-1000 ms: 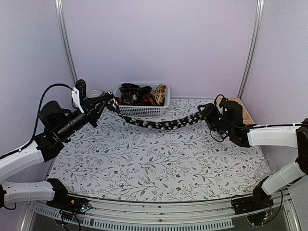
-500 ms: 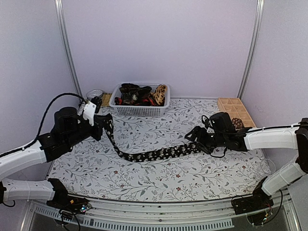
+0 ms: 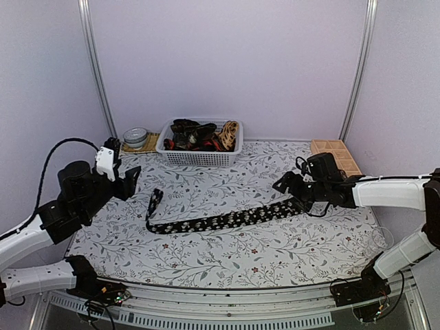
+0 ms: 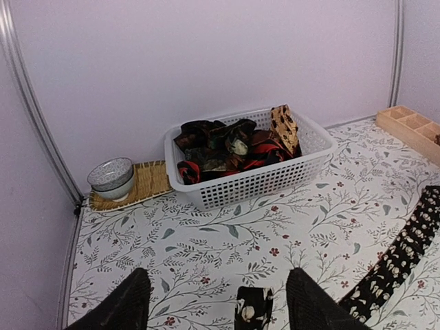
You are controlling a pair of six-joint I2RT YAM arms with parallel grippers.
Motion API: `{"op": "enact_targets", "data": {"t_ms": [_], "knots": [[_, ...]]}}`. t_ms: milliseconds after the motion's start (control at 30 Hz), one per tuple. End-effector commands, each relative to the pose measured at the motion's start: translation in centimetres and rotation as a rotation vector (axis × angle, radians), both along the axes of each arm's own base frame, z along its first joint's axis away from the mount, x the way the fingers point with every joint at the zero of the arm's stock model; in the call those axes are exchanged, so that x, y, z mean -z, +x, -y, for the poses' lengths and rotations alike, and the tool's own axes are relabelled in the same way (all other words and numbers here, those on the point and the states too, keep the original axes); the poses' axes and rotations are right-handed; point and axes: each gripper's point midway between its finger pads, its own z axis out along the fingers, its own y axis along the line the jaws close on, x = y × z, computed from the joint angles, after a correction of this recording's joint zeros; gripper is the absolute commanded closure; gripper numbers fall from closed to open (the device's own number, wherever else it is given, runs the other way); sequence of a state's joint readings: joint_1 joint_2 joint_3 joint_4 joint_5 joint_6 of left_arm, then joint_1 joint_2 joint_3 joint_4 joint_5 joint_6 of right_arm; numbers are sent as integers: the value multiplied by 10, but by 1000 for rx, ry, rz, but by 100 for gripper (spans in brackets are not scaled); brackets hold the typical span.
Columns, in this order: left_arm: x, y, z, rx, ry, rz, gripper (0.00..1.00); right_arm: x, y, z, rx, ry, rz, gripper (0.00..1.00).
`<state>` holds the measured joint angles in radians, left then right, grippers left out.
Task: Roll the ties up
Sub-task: Place the tie at the center of the board.
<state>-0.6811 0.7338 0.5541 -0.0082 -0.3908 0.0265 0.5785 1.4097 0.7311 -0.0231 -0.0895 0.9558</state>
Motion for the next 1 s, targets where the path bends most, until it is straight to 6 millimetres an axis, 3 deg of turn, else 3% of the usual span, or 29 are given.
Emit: {"op": "enact_targets", "data": {"t_ms": [0,133,233,333,600,800,967], "knots": [[-10,-11,-41,-184,-95,47,31,-16,20,-1,-3,38,44,10],[-19,-24,-64,-258,-210,103,31,-10,28,5,14,45,32,9],[-14,-24,-68,-287,-268,87,25,-3,33,6,16,43,13,9],[8,-10,-49,-263,-252,-10,20,7,35,2,1,43,-8,10],[70,29,0,-230,0,-280,0,37,40,-11,-43,39,-85,10],[99,28,52,48,104,-367,0,52,45,-18,-61,43,-138,7],[143,31,60,84,285,-520,0,69,46,-16,-49,33,-192,5]]}}
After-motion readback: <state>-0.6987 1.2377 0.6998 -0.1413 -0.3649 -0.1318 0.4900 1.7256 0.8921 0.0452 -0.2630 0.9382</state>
